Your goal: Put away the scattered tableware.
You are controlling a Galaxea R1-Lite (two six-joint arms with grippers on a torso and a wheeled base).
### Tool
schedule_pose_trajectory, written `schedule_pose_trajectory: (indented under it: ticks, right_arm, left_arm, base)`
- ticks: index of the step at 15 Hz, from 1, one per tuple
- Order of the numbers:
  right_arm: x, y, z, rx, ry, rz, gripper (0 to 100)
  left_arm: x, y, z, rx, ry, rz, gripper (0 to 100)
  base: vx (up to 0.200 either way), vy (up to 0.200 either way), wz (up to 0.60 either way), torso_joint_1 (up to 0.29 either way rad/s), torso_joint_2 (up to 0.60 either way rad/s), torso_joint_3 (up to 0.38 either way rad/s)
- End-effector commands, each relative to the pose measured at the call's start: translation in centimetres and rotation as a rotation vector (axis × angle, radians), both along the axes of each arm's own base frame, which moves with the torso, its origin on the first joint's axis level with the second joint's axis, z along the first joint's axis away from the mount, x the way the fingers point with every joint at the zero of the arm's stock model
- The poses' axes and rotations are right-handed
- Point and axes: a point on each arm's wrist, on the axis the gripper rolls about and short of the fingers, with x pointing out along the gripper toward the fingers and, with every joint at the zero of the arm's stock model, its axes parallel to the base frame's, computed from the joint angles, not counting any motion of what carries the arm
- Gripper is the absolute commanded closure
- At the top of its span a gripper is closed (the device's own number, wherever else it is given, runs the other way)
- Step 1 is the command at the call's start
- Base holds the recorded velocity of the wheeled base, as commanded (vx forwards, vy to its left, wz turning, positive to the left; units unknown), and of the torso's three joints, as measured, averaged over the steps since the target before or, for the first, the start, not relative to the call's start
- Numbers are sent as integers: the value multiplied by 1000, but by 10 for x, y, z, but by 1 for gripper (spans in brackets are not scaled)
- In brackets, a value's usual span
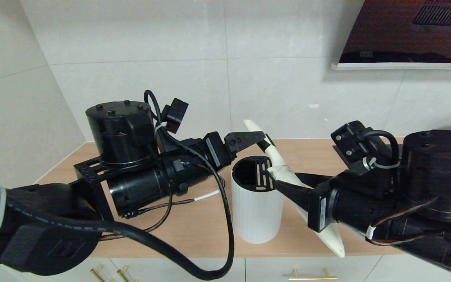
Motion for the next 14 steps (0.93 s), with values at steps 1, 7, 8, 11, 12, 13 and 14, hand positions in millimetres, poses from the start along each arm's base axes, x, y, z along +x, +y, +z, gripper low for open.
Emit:
schedule_pose_trajectory:
  ticks: [1, 7, 8, 11, 12, 13, 14]
  right_arm:
    - [4, 9, -11, -25, 23, 8, 100]
    - [-2, 15, -12, -21, 19, 32, 100]
    - [-5, 17, -12, -23, 18, 35, 100]
    - [-6, 18, -10, -14, 6, 25, 100]
    - [-6, 18, -10, -8, 1, 25, 100]
    - [-6, 18, -10, -9, 2, 27, 100]
    - [-7, 19, -10, -8, 1, 31, 100]
  left_arm:
    - [3, -4, -1, -6, 9, -2, 0]
    - [8, -11, -6, -70, 36, -9, 0]
    - [11, -13, -9, -65, 43, -7, 0]
    - [13, -15, -12, -61, 50, -3, 0]
    - [14, -15, -13, -59, 52, -2, 0]
    - [14, -16, -14, -58, 53, -2, 0]
    - [15, -16, -15, -57, 55, -2, 0]
  base:
    - [0, 0, 0, 0, 0, 0]
    - [0, 0, 0, 0, 0, 0]
    - [0, 0, 0, 0, 0, 0]
    - [0, 0, 0, 0, 0, 0]
    - [0, 0, 0, 0, 0, 0]
    - [0, 0, 0, 0, 0, 0]
    - [0, 0, 0, 0, 0, 0]
